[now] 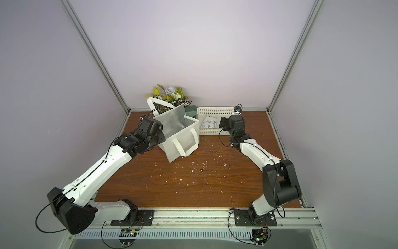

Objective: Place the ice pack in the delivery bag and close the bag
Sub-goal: Adjust the delivery bag at the center of the board, then adjust the bin at the center of the board.

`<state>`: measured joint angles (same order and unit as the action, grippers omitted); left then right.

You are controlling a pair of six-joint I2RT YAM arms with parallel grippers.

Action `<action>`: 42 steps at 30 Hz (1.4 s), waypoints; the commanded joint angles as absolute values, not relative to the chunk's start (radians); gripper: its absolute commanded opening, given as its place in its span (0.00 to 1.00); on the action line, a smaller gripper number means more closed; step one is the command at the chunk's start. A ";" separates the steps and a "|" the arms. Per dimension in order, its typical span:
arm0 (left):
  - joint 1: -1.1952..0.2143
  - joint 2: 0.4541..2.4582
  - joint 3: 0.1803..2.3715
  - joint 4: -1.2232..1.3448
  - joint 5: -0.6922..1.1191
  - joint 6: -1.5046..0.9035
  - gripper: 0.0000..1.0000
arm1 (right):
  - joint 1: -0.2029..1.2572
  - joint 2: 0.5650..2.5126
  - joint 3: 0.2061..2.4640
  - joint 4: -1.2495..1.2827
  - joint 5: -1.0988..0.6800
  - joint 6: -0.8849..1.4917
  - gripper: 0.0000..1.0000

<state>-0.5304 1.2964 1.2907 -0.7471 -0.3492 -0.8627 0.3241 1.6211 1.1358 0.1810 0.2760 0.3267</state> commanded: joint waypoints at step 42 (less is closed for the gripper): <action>-0.404 1.251 1.348 -0.771 -0.343 -0.516 0.00 | 0.387 1.637 0.973 -0.322 0.047 0.241 0.68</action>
